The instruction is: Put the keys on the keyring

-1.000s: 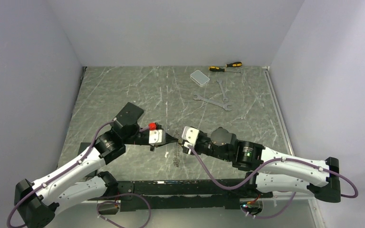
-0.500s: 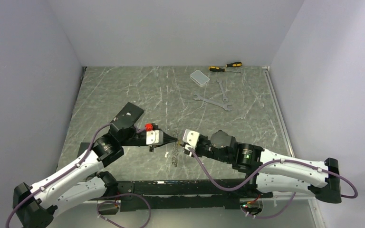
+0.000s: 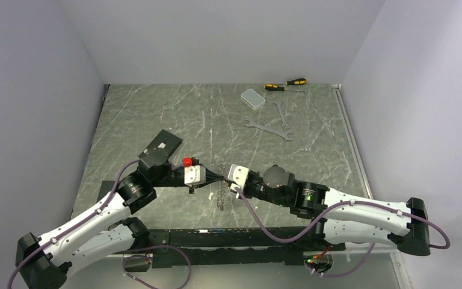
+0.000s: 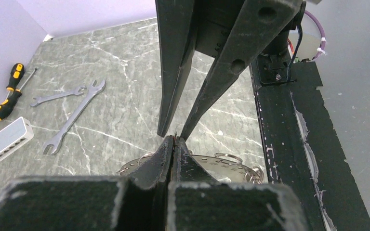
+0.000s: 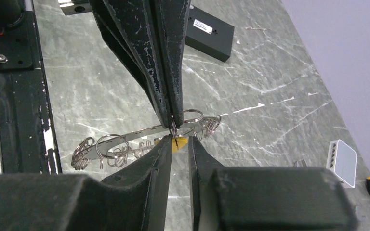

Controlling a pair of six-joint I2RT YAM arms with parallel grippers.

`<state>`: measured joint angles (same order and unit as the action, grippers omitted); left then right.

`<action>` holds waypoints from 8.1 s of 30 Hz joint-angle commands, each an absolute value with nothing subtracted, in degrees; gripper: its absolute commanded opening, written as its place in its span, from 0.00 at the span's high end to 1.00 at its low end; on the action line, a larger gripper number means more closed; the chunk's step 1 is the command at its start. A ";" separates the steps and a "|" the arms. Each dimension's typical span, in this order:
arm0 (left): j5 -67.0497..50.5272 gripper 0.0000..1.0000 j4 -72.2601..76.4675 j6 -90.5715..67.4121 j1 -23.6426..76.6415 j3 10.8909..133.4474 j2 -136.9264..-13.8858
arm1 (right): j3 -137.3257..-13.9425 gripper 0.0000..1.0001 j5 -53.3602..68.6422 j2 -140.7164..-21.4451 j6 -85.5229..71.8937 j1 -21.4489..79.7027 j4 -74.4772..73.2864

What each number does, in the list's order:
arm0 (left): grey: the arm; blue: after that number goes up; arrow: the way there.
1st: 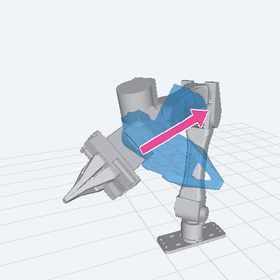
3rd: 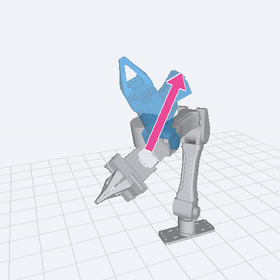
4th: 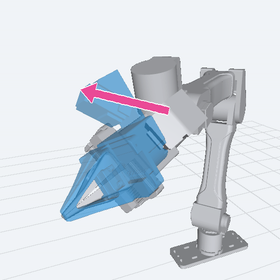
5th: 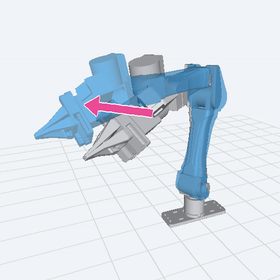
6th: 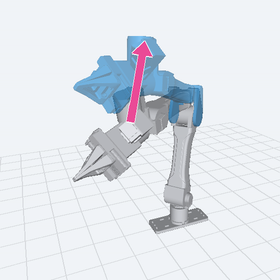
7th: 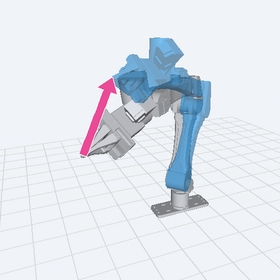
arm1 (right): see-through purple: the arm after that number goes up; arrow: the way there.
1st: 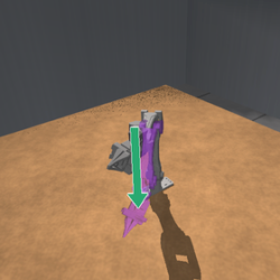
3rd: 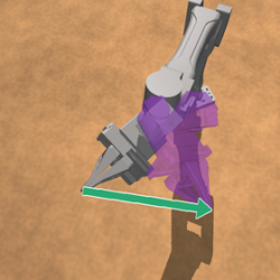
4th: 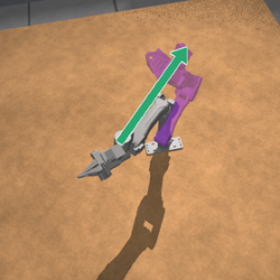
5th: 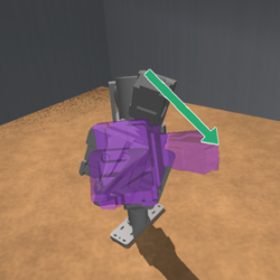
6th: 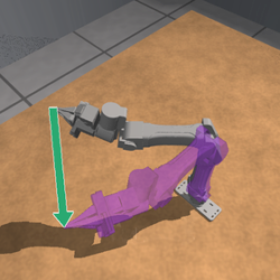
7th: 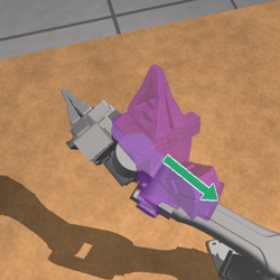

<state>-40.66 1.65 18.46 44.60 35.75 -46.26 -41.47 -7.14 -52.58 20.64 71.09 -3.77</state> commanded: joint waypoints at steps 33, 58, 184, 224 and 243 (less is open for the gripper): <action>-34.59 1.00 28.56 1.99 44.74 29.89 -44.15 | -41.48 0.98 -11.29 -51.59 23.33 71.28 2.24; -28.96 1.00 38.99 -3.54 44.76 28.70 -45.60 | -44.97 0.80 -12.30 -51.96 21.05 71.28 -2.45; -33.87 0.65 24.52 3.89 44.75 25.28 -35.01 | -53.26 1.00 -4.63 -55.30 19.09 71.28 -15.26; -40.18 0.60 3.24 21.37 44.75 34.47 -40.85 | -62.42 1.00 -4.07 -63.01 22.33 70.58 -31.06; -48.03 0.71 11.89 18.28 44.74 36.10 -48.43 | -60.15 1.00 -3.42 -59.98 22.59 70.55 -28.96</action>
<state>-44.93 7.99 19.29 44.77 33.21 -47.62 -60.55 -3.95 -61.91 22.11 70.70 -33.58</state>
